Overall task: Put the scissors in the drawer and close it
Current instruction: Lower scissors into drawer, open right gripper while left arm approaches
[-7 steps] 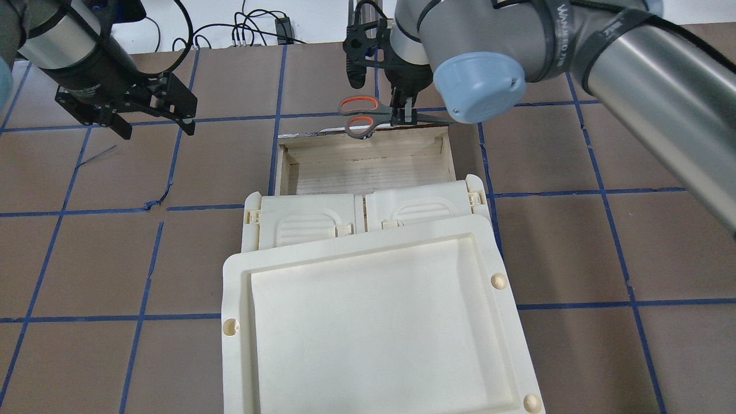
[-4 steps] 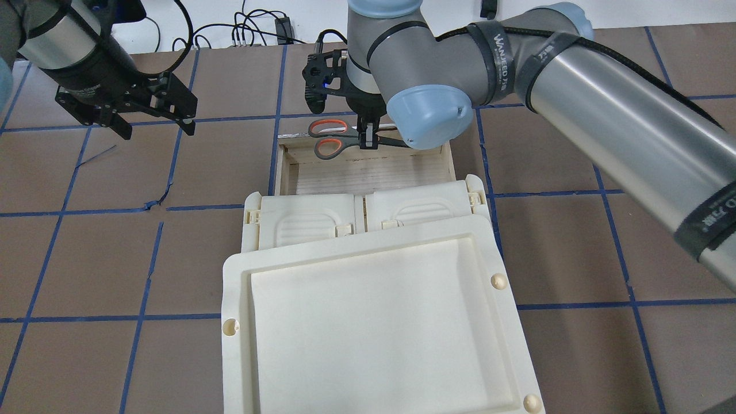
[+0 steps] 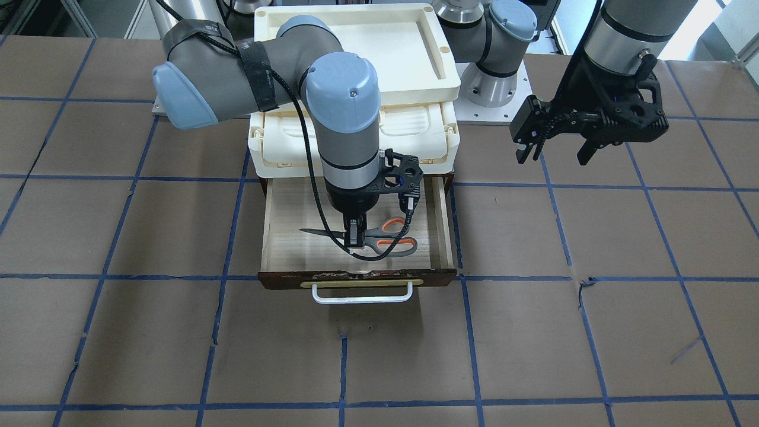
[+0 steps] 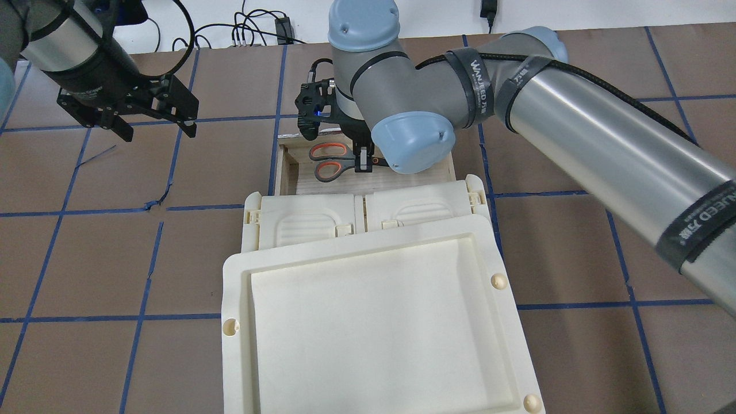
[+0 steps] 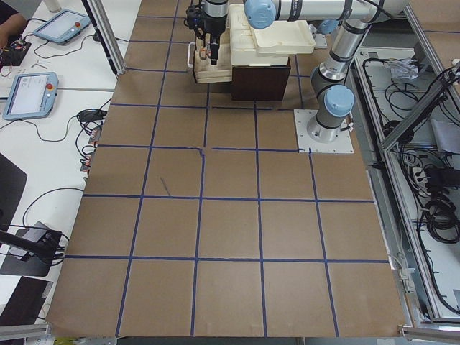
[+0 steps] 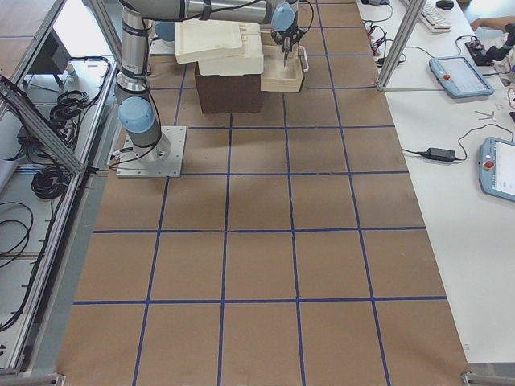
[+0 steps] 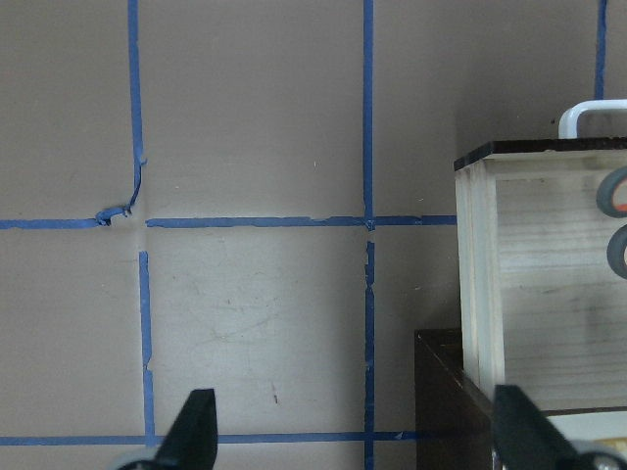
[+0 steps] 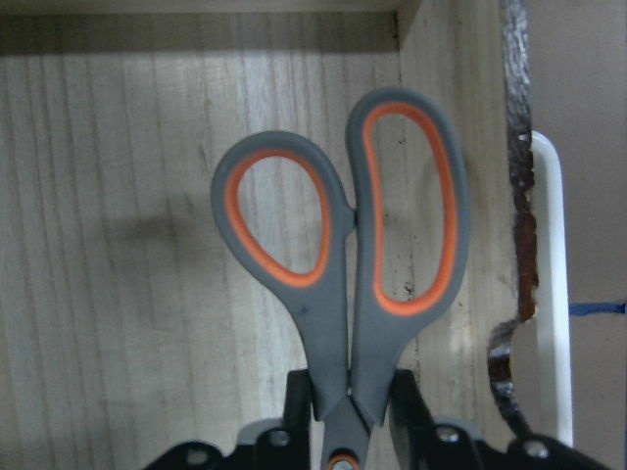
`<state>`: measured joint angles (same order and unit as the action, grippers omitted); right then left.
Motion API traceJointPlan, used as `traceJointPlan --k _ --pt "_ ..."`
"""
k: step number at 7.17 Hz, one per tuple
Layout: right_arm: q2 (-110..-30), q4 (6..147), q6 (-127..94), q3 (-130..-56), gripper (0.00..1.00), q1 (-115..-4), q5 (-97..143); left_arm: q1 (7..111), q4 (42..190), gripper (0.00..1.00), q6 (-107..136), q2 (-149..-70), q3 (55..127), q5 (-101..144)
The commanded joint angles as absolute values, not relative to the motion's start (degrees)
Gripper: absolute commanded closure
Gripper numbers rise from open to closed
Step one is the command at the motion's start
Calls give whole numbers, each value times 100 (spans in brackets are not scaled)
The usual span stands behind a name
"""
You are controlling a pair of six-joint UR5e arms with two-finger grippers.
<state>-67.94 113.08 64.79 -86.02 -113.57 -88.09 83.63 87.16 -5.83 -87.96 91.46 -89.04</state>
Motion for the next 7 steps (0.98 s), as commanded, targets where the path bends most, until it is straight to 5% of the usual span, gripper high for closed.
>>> traceJointPlan --k 1,7 --pt "-6812 11268 6486 -8701 100 -11399 -8815 8385 8710 0 -728 -8789 9184 -9235" --pt "-6750 11311 6530 -8816 95 -11399 -8789 7945 8503 0 -835 -10033 8174 -7938"
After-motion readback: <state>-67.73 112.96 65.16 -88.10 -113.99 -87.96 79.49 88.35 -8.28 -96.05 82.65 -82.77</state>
